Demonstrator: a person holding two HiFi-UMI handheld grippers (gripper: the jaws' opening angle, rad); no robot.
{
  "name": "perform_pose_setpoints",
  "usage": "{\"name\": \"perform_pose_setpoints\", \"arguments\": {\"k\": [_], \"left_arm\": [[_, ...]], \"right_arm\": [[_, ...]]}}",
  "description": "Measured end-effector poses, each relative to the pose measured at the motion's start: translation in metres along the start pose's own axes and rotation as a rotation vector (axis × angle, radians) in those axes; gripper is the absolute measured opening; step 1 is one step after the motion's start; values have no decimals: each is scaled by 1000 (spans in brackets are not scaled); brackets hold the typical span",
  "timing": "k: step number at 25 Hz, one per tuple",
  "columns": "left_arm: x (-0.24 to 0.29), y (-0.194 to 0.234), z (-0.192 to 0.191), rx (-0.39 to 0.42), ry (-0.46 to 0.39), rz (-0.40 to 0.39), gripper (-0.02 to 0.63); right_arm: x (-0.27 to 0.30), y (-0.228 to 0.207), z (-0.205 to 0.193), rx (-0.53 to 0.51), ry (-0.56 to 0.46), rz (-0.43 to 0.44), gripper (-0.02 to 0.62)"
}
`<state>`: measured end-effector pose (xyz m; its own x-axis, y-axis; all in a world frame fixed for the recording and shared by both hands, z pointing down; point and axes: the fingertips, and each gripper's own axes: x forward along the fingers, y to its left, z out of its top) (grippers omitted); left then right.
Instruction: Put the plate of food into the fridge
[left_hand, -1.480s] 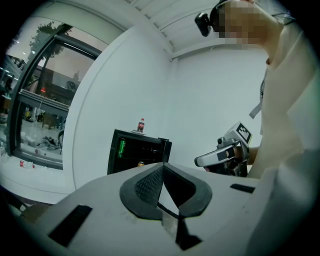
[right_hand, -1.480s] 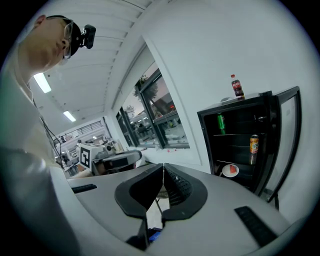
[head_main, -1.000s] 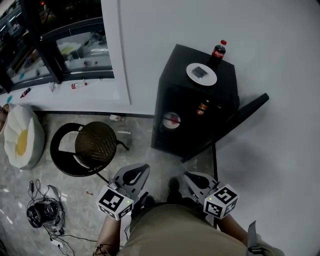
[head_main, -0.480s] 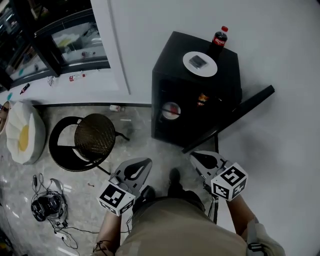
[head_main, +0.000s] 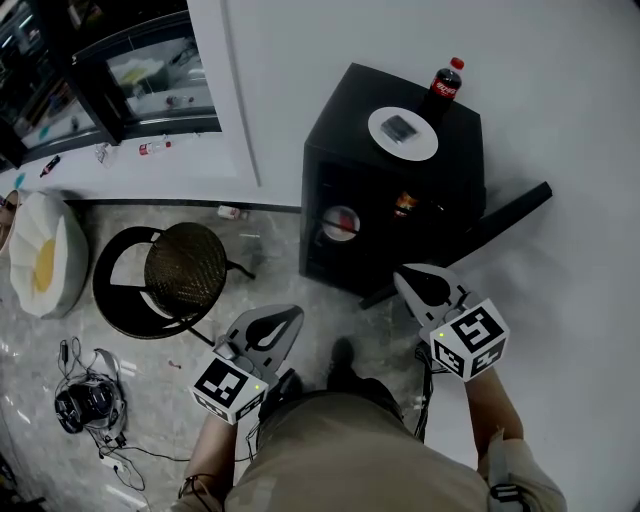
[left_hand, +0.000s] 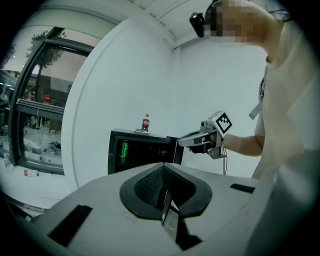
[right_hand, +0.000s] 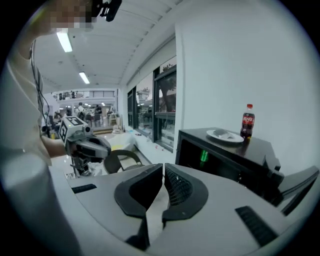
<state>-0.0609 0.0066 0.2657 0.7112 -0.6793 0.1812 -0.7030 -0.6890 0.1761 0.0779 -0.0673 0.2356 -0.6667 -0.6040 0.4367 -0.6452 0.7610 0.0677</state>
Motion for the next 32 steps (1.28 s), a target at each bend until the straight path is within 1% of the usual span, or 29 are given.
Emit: {"name": "perform_pose_setpoints", "arguments": {"k": [2,4,5,6,8,12,14,17,24,28,32], "left_arm": [[3,2,-2,-7,6,8,11],[8,3,-3,-16,12,13,12],[10,3,-4,-19,17,14,12],[13,3,-5,-20,20,14,11],[17,2,-5,-20,26,13,12],[23,0,-7,-23,37,13,12],[23,0,-9,-28,40,16,12],[22,2,-12,-31,49,27,12],[14,9,-18,-40,59,56,11],[9,13,-22,-45,64,65,11],[7,14,-22,-49,62,62,12]], "right_arm": [[4,-11,8,-58,8,-5,23],[9,-21,16,-115,25,8,26],[12,-26,19,-147,42,18,74],[16,-31,22,-182,63,26,160],[25,-45,28,-258,99,23,202],[46,-78,39,-406,148,-33,229],[57,-95,45,-448,164,-52,230],[75,-120,50,-441,198,-44,236],[103,-159,46,-363,311,22,250],[112,-168,46,-336,332,29,250],[115,-168,43,-246,365,82,250]]}}
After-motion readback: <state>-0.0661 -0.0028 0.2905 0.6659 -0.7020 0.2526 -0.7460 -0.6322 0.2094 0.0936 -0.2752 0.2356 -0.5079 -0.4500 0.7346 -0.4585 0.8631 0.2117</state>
